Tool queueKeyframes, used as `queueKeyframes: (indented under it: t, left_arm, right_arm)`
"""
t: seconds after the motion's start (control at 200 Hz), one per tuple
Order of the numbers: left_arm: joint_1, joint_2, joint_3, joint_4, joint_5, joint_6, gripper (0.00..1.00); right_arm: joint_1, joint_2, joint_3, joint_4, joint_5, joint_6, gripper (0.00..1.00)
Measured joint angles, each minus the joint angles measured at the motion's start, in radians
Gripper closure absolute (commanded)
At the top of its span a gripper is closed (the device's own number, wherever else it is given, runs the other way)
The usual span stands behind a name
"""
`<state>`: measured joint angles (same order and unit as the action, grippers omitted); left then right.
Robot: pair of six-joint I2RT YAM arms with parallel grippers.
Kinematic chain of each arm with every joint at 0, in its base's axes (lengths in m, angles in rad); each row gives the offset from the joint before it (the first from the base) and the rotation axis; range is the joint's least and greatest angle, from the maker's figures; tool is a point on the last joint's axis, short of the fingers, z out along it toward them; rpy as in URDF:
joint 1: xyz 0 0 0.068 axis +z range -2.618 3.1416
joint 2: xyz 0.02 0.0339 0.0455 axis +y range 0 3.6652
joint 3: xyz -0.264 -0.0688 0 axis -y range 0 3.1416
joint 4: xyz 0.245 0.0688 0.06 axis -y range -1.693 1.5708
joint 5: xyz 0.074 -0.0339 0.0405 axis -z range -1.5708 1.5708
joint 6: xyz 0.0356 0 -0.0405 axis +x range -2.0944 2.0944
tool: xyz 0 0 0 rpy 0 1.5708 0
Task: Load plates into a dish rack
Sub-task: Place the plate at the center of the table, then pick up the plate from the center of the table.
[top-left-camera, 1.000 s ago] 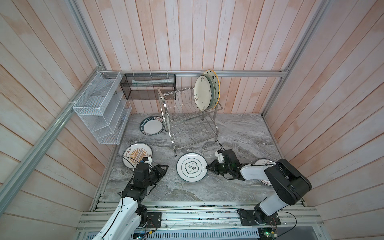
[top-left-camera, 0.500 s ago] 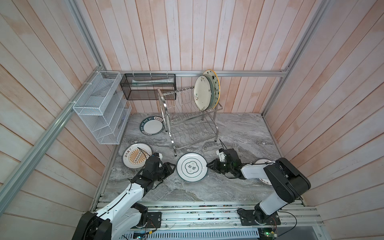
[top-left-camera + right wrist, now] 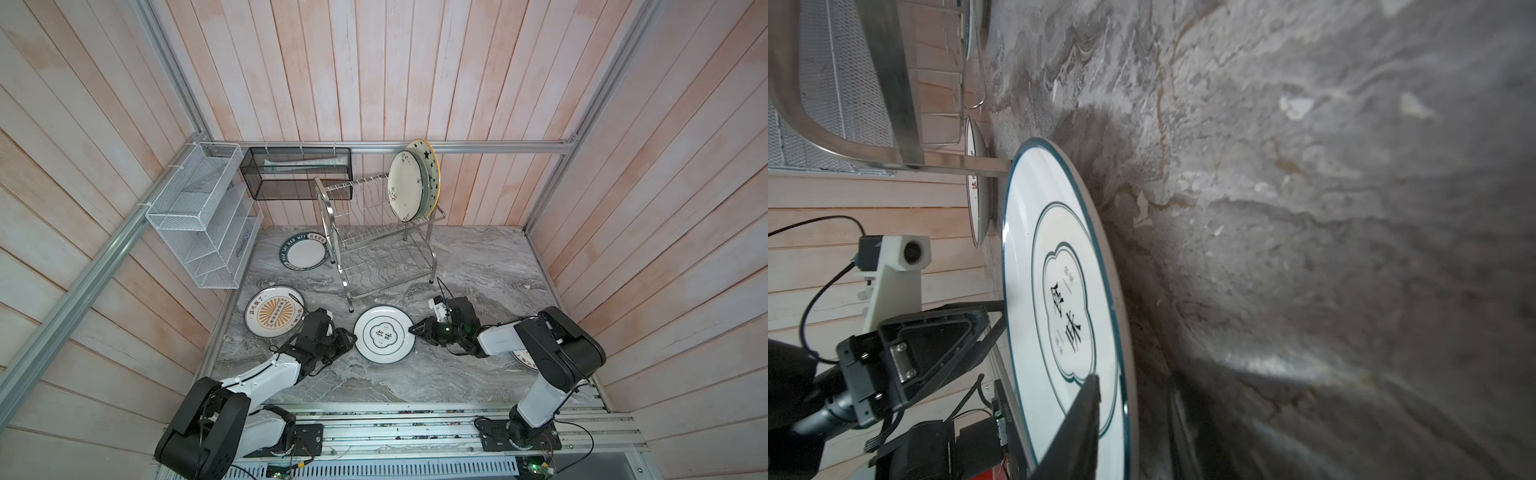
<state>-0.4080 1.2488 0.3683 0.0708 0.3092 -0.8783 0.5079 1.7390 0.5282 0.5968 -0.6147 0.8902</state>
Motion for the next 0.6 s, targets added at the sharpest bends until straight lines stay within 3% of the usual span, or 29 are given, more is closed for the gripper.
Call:
queueKeyframes:
  t: [0.6]
  left_arm:
    - [-0.045, 0.132, 0.019, 0.126, 0.023, 0.016, 0.62]
  right_arm:
    - [0.000, 0.077, 0.000, 0.138, -0.072, 0.064, 0.68]
